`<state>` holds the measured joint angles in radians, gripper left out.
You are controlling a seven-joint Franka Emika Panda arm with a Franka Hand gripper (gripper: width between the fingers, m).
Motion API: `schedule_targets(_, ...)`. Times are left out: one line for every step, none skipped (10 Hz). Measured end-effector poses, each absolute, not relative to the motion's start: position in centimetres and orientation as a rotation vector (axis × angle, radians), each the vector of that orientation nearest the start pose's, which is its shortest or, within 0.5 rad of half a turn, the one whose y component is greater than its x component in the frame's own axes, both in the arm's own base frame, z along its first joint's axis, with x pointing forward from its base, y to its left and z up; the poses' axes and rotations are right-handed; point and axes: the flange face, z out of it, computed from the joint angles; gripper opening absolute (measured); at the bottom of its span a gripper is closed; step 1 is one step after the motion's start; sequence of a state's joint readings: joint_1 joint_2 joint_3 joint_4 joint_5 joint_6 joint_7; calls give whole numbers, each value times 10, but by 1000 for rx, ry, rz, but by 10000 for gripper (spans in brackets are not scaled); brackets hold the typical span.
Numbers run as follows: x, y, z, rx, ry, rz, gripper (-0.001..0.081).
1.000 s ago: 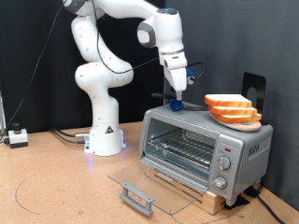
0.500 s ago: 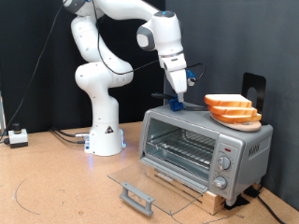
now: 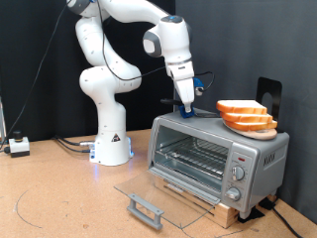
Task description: Make a piece of toast with the oven
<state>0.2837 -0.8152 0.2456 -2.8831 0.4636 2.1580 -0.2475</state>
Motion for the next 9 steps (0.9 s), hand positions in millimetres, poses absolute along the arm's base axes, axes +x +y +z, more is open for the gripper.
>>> schedule_targets(261, 160, 396, -2830, -672, -116, 811)
schedule_targets(261, 160, 396, -2820, -674, -119, 811)
schedule_targets(261, 159, 396, -2815, -680, -118, 811)
schedule_targets(261, 159, 395, -2815, -684, -112, 811)
schedule_targets(260, 158, 394, -2816, -685, -107, 811)
schedule_targets(259, 158, 392, -2817, -687, -103, 811)
schedule_targets(259, 158, 391, -2817, -699, -115, 811)
schedule_targets(260, 158, 391, -2817, -718, -145, 811)
schedule_targets(260, 158, 391, -2816, -733, -185, 811)
